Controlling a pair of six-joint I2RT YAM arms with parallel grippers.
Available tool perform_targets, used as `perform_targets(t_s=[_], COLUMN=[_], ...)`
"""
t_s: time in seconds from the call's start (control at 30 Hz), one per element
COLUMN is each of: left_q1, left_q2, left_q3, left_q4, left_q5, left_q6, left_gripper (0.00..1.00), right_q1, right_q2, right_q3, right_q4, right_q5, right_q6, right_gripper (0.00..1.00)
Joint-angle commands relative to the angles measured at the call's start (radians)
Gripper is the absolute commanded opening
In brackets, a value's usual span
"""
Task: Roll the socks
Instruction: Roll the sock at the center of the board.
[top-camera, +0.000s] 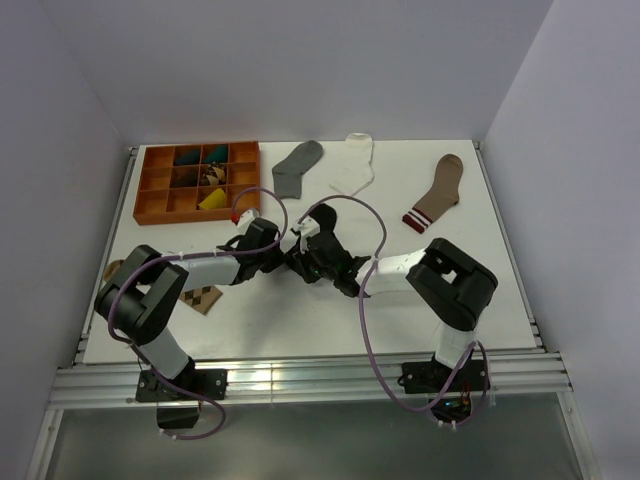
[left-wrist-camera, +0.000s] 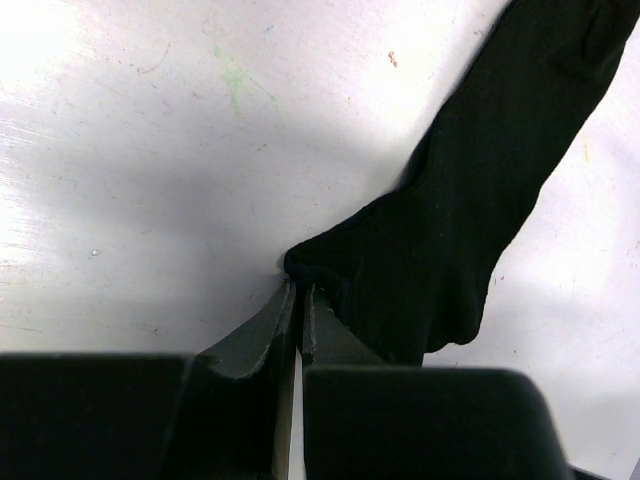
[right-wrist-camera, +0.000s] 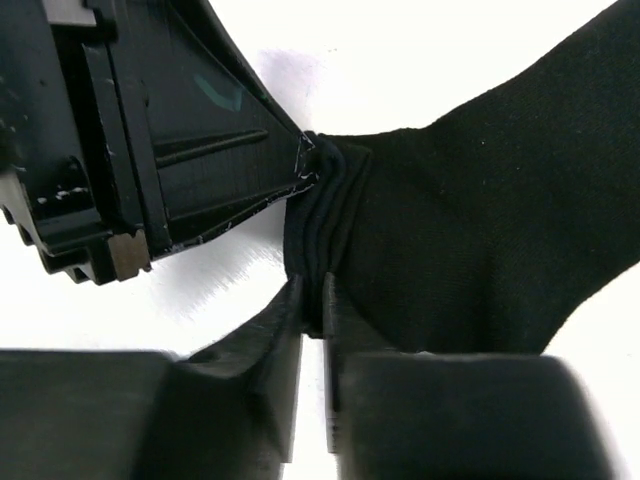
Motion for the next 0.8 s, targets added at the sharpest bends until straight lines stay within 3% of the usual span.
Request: perform_targets(t_s=[0.0, 0.1, 0.4, 0.6, 0.77], left_q1=[-0.007, -0.007, -0.007, -0.007, -0.007], left_q2=[0.026, 0.016, -0.051, -0.074, -0.099], left_q3=[-0.009, -0.015, -0.066, -0.09, -0.128], left_q4=[-0.093, -0.088, -0.032, 0.017, 0.079], left_q5=[-0.012, -0.012, -0.023, -0.009, 0.011], left_q6=[0.033, 0.038, 0.039, 0.045, 0.055], left_gripper=[0.07, 0.08, 0.25, 0.32, 0.46], right_q1=[0.006, -0.021, -0.175, -0.241, -0.264], right_q2=[0.008, 0.005, 0.051, 0.132, 0.199], right_q3=[0.002, -0.001, 0.006, 0.061, 0.112], right_q4=[0.051, 0.046, 0.01, -0.042, -0.098], right_q5=[0.005, -0.056, -0.281, -0.41, -0.473], right_q6=[0.014, 0.062, 0.311, 0.384, 0.408], right_gripper=[0.13, 0.0, 0.0, 0.0, 0.0])
